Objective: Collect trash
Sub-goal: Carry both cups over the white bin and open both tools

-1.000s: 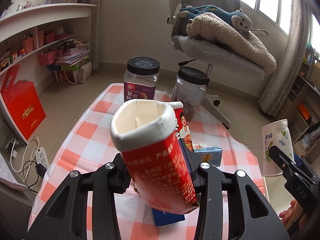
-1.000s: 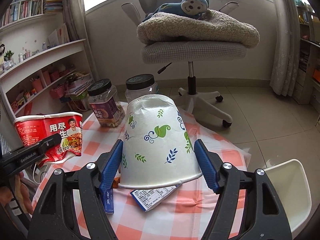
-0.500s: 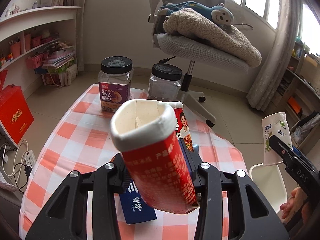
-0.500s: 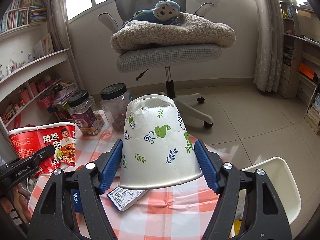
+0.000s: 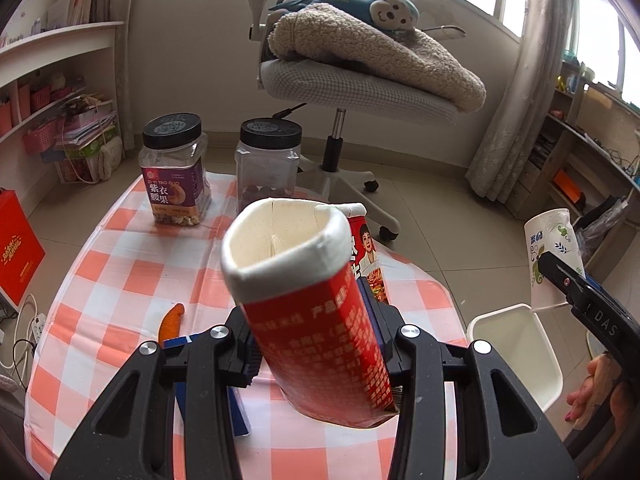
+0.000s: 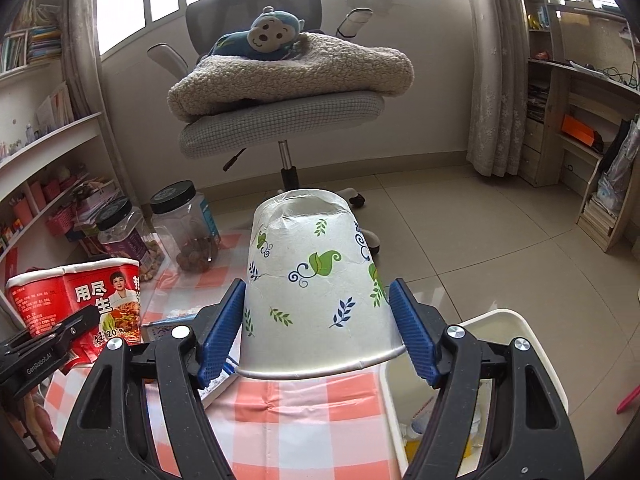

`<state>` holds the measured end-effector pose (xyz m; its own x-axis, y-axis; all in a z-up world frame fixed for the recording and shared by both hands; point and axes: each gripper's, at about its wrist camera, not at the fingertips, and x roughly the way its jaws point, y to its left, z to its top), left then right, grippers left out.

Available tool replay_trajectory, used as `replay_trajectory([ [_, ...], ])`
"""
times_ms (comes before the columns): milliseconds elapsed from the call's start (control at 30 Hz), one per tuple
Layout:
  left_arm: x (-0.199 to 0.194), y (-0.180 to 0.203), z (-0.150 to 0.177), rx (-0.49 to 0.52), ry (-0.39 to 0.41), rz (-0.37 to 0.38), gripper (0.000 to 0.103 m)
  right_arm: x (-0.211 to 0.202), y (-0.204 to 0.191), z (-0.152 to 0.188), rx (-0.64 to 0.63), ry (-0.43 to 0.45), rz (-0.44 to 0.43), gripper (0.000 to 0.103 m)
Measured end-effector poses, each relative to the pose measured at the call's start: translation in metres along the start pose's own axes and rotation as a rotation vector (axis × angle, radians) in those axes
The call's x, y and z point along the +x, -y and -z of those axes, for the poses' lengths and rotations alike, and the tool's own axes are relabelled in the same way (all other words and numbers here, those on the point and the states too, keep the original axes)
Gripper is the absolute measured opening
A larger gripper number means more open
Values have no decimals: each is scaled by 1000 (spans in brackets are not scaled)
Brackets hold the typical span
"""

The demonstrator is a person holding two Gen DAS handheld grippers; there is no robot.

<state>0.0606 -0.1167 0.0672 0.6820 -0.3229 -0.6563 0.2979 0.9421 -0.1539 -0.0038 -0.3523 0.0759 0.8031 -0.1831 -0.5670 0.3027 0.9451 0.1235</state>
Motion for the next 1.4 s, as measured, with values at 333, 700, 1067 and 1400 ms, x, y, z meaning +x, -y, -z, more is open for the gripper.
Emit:
replay_trajectory([
  [333, 5, 56, 4, 61, -12, 69, 41, -9, 62, -2, 82, -6, 116, 70],
  [700, 17, 141, 13, 112, -46, 197, 41, -15, 139, 7, 171, -52, 268, 79],
  [1067, 32, 220, 33, 145, -116, 313, 41, -46, 217, 12, 317, -16, 449, 96],
  [1400, 48, 272, 36, 182, -160, 334, 45, -69, 254, 13, 439, 19, 493, 96],
])
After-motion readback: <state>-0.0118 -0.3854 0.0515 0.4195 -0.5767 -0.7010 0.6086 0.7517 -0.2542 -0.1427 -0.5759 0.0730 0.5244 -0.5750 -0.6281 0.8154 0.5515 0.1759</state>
